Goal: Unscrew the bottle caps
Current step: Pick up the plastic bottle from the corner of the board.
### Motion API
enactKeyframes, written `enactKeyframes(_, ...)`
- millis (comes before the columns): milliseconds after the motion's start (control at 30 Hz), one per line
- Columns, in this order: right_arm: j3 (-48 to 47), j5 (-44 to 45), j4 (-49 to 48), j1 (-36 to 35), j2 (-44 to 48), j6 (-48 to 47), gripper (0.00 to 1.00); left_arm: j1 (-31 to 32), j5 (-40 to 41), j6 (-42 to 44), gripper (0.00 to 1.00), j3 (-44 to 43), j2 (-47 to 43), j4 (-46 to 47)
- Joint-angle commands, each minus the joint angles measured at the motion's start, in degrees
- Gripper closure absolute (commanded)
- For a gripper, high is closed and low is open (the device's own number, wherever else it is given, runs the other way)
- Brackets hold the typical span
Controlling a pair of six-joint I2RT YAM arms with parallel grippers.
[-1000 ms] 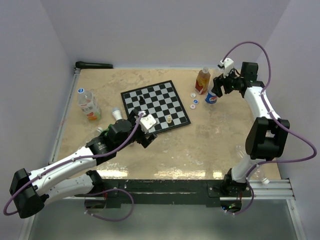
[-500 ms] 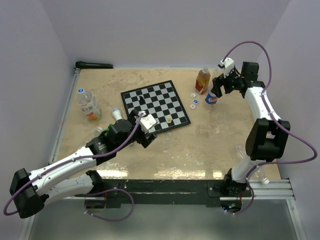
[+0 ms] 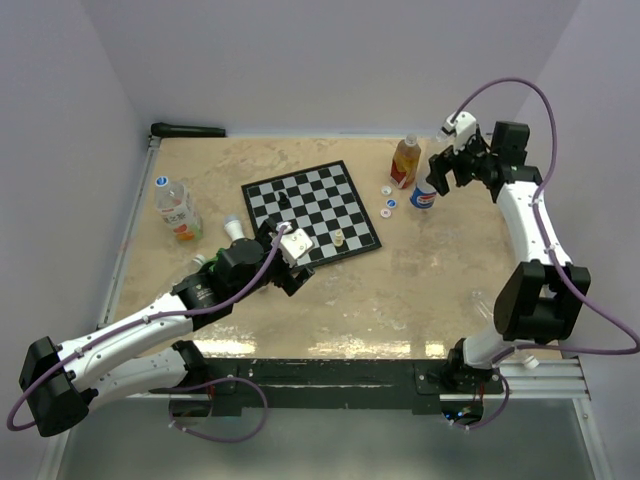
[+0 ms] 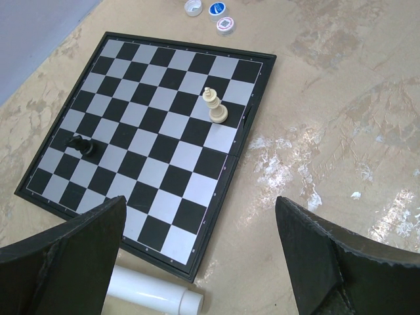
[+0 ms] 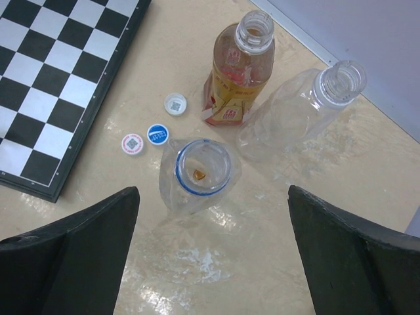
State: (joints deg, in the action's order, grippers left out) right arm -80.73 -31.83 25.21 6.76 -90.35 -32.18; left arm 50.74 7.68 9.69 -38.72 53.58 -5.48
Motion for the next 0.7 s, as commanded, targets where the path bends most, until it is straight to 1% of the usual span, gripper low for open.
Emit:
enactKeyframes(0, 1.01, 1.69, 2.64, 0.79, 4.29, -2.09, 0.02, -0.20, -0.21, 0.77, 0.00, -0.13, -0.67, 1.17)
enactKeyframes(133, 1.89, 2.57, 5.54, 2.46, 7.28, -4.29, 0.02, -0.20, 0.05, 0.77, 0.00, -0.13, -0.76, 1.17)
enactKeyframes(367, 3.38, 2.30, 12.04, 8.08, 11.94, -10.61, 0.02, -0.20, 0.05, 0.77, 0.00, -0.13, -0.76, 1.17)
enactKeyframes(667, 7.33, 3.36, 17.41, 10.90, 17.65, -15.45, 0.02, -0.20, 0.23, 0.77, 0.00, -0.22, -0.76, 1.08)
